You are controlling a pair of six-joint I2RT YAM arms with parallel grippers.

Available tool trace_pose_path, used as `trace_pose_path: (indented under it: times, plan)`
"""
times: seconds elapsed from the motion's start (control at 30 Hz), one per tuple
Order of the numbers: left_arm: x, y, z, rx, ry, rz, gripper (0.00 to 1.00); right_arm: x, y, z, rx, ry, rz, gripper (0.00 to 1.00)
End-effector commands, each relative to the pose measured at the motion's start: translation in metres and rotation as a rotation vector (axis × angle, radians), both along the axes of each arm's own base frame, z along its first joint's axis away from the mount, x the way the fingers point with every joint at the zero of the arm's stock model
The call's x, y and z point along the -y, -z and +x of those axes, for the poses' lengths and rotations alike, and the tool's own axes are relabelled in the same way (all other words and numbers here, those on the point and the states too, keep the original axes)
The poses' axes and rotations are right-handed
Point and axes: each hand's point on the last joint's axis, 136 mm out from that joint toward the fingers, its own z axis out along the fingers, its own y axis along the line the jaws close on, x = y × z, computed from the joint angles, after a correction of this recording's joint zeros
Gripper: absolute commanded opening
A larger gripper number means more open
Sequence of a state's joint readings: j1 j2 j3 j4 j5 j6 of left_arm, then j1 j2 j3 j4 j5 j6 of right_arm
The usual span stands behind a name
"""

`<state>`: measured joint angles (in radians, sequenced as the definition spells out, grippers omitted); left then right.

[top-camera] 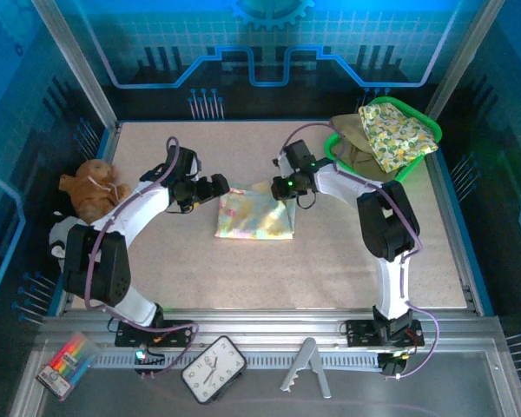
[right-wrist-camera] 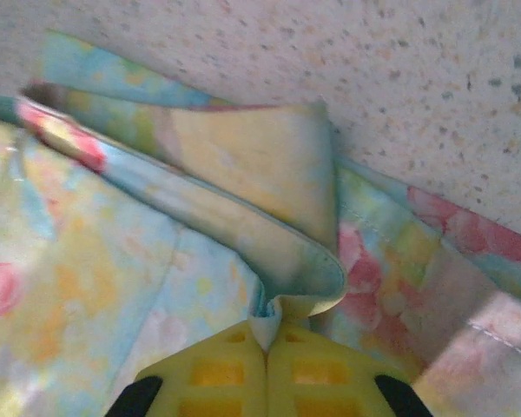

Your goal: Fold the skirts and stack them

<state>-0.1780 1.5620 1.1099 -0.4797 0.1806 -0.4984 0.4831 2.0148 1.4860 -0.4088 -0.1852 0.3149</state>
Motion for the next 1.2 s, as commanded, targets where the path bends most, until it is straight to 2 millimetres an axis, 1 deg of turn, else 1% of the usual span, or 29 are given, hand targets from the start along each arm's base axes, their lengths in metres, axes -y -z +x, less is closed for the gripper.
trace_pose_path:
  times: [0.0,0.07,0.13,0.17,0.2,0.27,0.33,0.4,0.5,0.53,0.57,0.6,0.63,0.67,0.7,0.73,0.77,0.8,0.83,0.9,0.93,0.97,1.0,1.07,1.1,1.13,1.17]
  plan:
    - [0.021,-0.035,0.007,0.081,0.074,-0.105,0.99,-0.018,-0.047,0.003,0.1,-0.058,0.052,0.01]
    - [0.033,-0.044,0.009,0.103,0.113,-0.167,0.99,-0.02,-0.042,0.01,0.102,-0.054,0.049,0.01]
    - [0.049,-0.052,0.01,0.121,0.159,-0.248,0.99,-0.027,-0.032,0.019,0.084,-0.066,0.056,0.03]
    - [0.055,-0.053,0.012,0.125,0.175,-0.282,0.99,-0.03,-0.029,0.024,0.08,-0.069,0.056,0.03]
    - [0.062,-0.053,0.015,0.125,0.193,-0.32,0.99,-0.032,-0.02,0.03,0.068,-0.069,0.05,0.03]
    - [0.074,-0.045,0.021,0.104,0.22,-0.372,0.99,-0.032,-0.006,0.043,0.057,-0.035,0.015,0.04]
    - [0.075,-0.027,0.034,0.08,0.2,-0.361,0.99,-0.025,0.006,0.056,0.052,0.033,-0.034,0.05]
    - [0.069,0.002,0.054,0.057,0.14,-0.316,0.99,-0.024,0.012,0.065,0.048,0.057,-0.036,0.07]
    - [0.054,0.04,0.082,0.018,0.034,-0.227,0.99,-0.026,0.021,0.074,0.033,0.059,-0.028,0.1]
    - [0.049,0.049,0.088,0.008,0.002,-0.199,0.99,-0.026,0.018,0.076,0.037,0.059,-0.03,0.12]
    - [0.043,0.059,0.093,-0.003,-0.033,-0.169,0.99,-0.024,0.031,0.077,0.018,0.061,-0.053,0.14]
    - [0.037,0.066,0.095,-0.015,-0.07,-0.135,0.99,-0.021,0.032,0.08,0.02,0.069,-0.069,0.16]
    - [0.029,0.075,0.094,-0.041,-0.105,-0.102,0.99,-0.017,0.032,0.08,0.023,0.079,-0.091,0.2]
    - [0.024,0.08,0.092,-0.06,-0.128,-0.077,0.99,-0.01,0.028,0.08,0.029,0.102,-0.124,0.26]
    - [0.023,0.083,0.09,-0.066,-0.133,-0.071,0.99,-0.001,0.024,0.081,0.039,0.138,-0.168,0.33]
    - [0.024,0.084,0.088,-0.071,-0.132,-0.078,0.99,0.008,0.027,0.079,0.031,0.166,-0.209,0.37]
    - [0.028,0.083,0.087,-0.065,-0.119,-0.104,0.99,0.013,0.01,0.076,0.044,0.182,-0.218,0.41]
    - [0.032,0.083,0.085,-0.07,-0.105,-0.126,0.99,0.014,0.004,0.071,0.033,0.181,-0.219,0.43]
    - [0.036,0.082,0.084,-0.068,-0.092,-0.142,0.99,0.011,-0.001,0.064,0.025,0.163,-0.203,0.43]
    - [0.042,0.078,0.084,-0.067,-0.072,-0.173,0.99,-0.006,-0.009,0.046,-0.007,0.086,-0.133,0.38]
    - [0.043,0.077,0.084,-0.067,-0.07,-0.183,0.99,-0.011,-0.008,0.038,-0.028,0.068,-0.118,0.36]
    - [0.045,0.076,0.084,-0.07,-0.067,-0.192,0.99,-0.01,-0.005,0.032,-0.053,0.07,-0.126,0.35]
    - [0.047,0.074,0.085,-0.071,-0.063,-0.202,0.99,-0.004,0.001,0.028,-0.071,0.101,-0.16,0.37]
    - [0.05,0.069,0.086,-0.075,-0.056,-0.22,0.99,0.01,0.009,0.025,-0.095,0.159,-0.192,0.49]
    - [0.053,0.065,0.086,-0.068,-0.047,-0.234,0.99,0.012,0.01,0.024,-0.112,0.171,-0.159,0.54]
    - [0.055,0.059,0.087,-0.059,-0.038,-0.245,0.99,0.009,0.01,0.021,-0.134,0.161,-0.105,0.69]
    - [0.058,0.055,0.088,-0.049,-0.028,-0.252,0.99,0.006,0.008,0.019,-0.163,0.148,-0.041,0.89]
